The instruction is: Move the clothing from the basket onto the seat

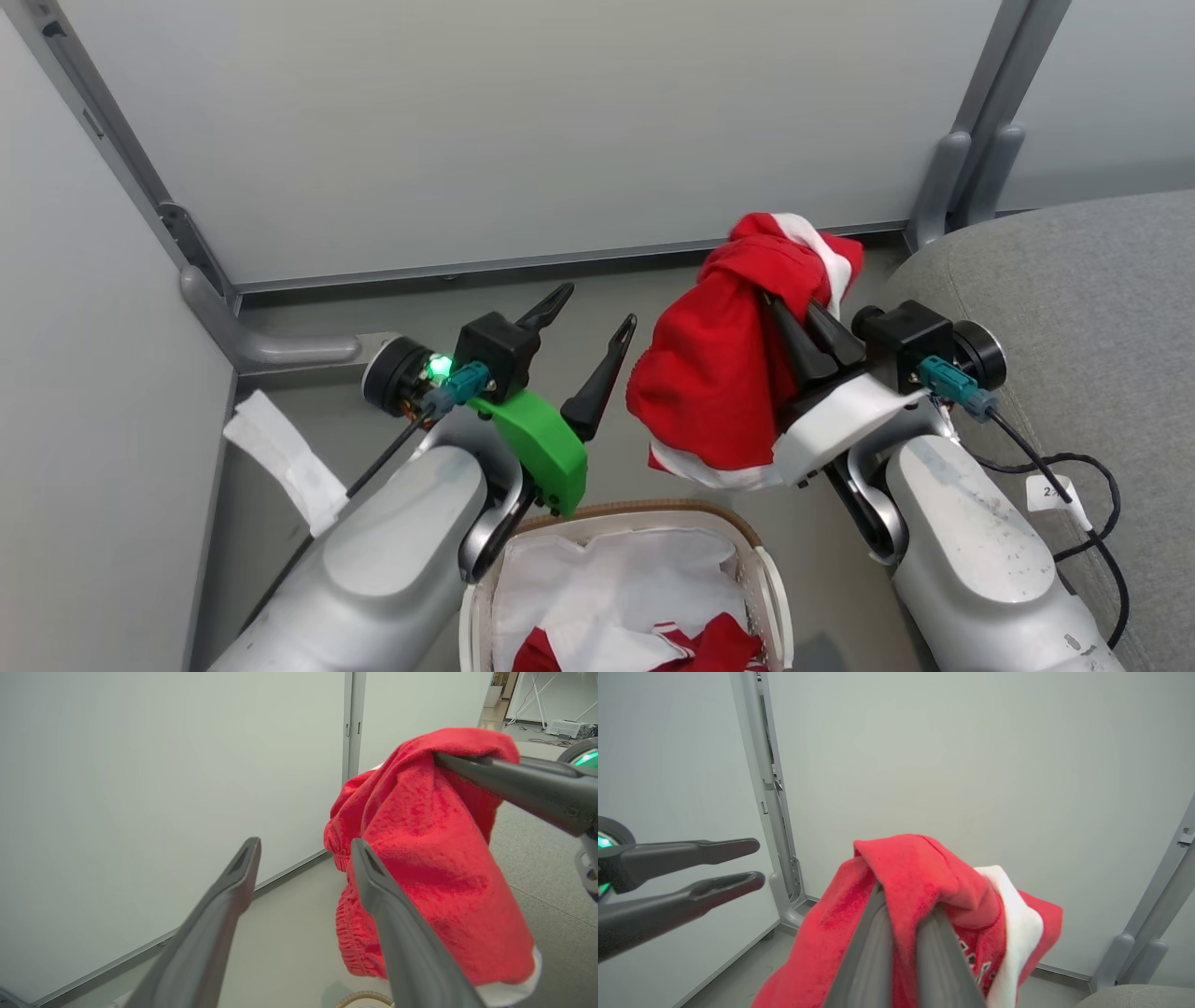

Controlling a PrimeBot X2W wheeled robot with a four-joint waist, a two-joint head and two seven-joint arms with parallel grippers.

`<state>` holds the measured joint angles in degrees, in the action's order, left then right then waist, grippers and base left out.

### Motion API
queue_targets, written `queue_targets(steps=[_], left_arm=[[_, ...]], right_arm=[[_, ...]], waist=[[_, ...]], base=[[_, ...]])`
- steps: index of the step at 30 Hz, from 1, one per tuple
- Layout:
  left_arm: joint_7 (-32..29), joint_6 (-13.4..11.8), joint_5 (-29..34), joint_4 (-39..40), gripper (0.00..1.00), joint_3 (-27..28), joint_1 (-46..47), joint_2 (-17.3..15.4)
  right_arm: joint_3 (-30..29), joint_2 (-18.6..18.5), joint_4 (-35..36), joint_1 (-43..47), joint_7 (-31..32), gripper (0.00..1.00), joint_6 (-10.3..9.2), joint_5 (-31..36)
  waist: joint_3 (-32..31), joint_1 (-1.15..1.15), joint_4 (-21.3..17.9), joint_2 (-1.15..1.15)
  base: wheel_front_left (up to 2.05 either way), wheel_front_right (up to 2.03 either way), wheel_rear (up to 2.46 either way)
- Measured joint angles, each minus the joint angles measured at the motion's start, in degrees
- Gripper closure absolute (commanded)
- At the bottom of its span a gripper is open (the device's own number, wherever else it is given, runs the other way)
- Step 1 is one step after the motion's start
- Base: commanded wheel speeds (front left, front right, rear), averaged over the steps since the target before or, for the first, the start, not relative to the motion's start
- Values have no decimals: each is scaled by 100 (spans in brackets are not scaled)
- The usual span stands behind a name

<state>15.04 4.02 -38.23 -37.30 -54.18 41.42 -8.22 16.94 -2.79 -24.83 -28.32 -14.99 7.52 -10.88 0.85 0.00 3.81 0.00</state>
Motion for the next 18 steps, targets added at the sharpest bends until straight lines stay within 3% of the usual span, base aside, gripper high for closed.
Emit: queue_targets(steps=[9, 18], left_arm=[[0, -102, 627, 504, 0, 917, -1180, 62], [1, 8, 1131, 671, 0, 1451, -1776, 155]], right_arm=[[-342, 1, 55, 221, 0, 100, 0, 250], [-672, 0, 67, 308, 0, 100, -1, 354]], waist=[[46, 0, -32, 0], [68, 0, -106, 0]], base=[[0, 0, 0], [0, 0, 0]])
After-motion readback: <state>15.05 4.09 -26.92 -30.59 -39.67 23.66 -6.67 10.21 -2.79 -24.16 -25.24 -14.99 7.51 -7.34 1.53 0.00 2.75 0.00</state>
